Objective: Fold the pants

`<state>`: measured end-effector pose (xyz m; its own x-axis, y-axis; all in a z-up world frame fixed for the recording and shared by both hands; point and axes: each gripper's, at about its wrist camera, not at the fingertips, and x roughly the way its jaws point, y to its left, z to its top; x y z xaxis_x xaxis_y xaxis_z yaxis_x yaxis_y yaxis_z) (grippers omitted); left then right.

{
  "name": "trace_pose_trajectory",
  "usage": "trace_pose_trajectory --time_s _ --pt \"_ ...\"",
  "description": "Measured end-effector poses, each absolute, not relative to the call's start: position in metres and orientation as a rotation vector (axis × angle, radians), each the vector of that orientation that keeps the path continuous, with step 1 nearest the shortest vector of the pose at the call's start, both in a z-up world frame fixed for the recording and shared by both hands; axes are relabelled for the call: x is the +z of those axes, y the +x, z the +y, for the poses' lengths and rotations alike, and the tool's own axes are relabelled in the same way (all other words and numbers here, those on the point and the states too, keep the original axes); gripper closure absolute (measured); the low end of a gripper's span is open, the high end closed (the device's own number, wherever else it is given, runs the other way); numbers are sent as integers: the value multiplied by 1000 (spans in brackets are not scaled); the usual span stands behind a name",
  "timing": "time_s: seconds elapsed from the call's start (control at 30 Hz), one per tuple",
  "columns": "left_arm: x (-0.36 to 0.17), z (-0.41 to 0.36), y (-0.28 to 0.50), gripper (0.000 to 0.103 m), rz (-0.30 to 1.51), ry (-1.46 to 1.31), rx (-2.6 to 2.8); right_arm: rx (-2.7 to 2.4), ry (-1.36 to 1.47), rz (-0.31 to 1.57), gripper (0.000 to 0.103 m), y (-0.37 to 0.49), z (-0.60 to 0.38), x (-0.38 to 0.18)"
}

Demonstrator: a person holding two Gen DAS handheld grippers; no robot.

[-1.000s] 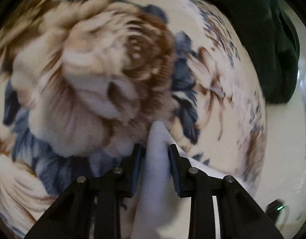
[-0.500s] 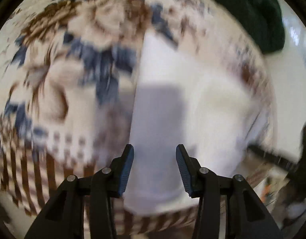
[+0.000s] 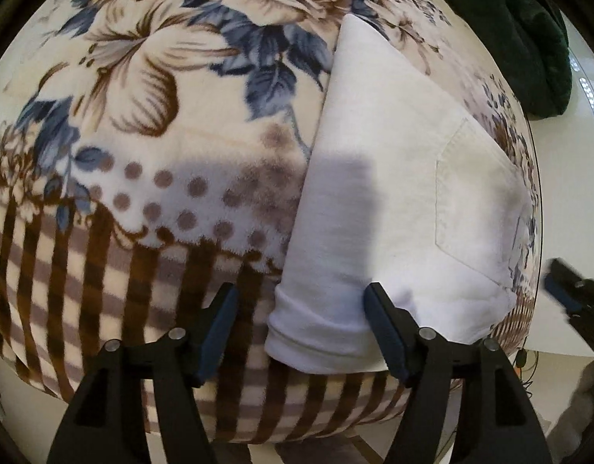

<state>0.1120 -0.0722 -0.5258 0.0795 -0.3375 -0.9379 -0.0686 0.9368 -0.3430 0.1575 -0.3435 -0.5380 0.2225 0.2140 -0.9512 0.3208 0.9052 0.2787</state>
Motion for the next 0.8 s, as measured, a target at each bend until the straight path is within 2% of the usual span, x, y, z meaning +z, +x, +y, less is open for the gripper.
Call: trace_pose_trajectory --time_s 0.07,0.17,0.27,0.37,0.5,0.67,0.73,0.8 --pt "-526 -71 111 30 1481 -313 -193 64 476 1452 68 167 -311 -568" --pt "-526 -71 110 29 1477 -287 -179 118 398 1594 68 170 -274 -616" --pt "-525 -72 108 29 1478 -278 -177 117 407 1578 70 161 -276 -630" --pt "-524 -74 107 29 1475 -270 -170 97 386 1602 92 155 -286 -635" --pt "-523 -76 106 29 1477 -282 -159 115 425 1632 102 152 -302 -647" --pt "-522 -76 106 29 1477 -284 -152 113 471 1657 102 154 -308 -652" --pt "-518 -75 108 28 1475 -299 -147 125 587 1636 95 151 -319 -648" --pt "-509 -70 113 17 1440 -329 -148 135 716 1586 85 142 -337 -641"
